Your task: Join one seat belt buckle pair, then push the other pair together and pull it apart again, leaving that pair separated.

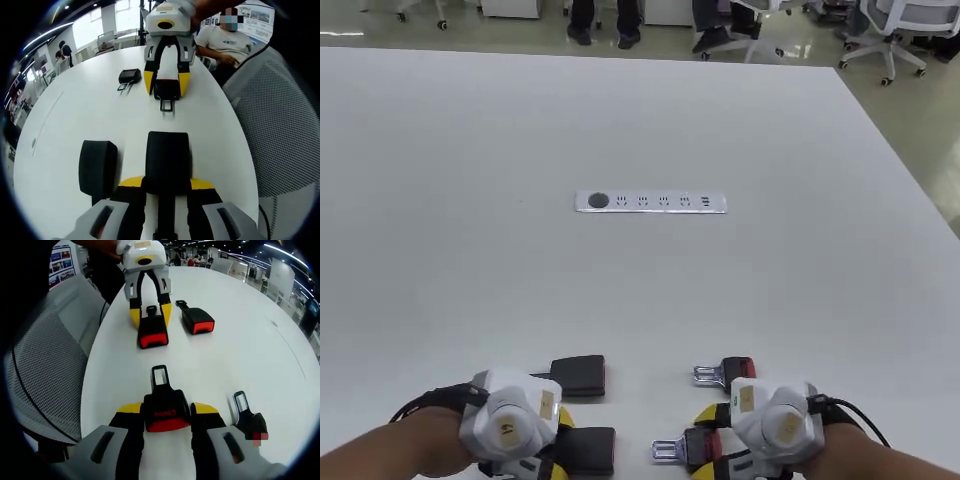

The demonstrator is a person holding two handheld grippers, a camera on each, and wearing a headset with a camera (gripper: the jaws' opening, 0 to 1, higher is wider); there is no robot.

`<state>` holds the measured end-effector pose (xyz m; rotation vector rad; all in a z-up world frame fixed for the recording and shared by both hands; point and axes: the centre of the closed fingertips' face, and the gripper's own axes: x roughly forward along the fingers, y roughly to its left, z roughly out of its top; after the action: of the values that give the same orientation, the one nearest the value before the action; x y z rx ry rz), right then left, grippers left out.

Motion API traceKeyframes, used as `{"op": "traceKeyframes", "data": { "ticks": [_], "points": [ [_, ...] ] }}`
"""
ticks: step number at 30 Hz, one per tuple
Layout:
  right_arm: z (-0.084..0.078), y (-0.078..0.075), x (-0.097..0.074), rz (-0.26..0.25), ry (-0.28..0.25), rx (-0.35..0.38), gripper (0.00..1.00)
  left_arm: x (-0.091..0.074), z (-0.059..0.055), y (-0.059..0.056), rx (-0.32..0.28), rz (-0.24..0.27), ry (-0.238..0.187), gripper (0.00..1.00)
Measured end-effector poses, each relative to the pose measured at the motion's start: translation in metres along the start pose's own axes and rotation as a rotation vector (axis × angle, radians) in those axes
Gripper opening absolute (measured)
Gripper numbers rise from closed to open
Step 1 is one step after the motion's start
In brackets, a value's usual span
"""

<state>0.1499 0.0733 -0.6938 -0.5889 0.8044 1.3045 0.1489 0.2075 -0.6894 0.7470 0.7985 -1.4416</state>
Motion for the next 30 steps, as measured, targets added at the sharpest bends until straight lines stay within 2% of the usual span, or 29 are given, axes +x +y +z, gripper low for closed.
{"op": "traceKeyframes", "data": {
  "ticks": [6, 11, 30],
  "points": [
    [0.01, 0.002, 0.009, 0.003, -0.013, 0.0, 0.35, 0.0, 0.0, 0.0, -0.005, 0.001, 0.002, 0.32],
    [0.025, 0.004, 0.014, 0.011, -0.028, -0.007, 0.35, 0.0, 0.001, 0.0, -0.011, 0.003, 0.003, 0.32],
    [0.041, 0.002, 0.032, 0.019, -0.051, -0.004, 0.35, 0.0, -0.001, 0.001, -0.029, 0.012, 0.009, 0.32]
  ]
}}
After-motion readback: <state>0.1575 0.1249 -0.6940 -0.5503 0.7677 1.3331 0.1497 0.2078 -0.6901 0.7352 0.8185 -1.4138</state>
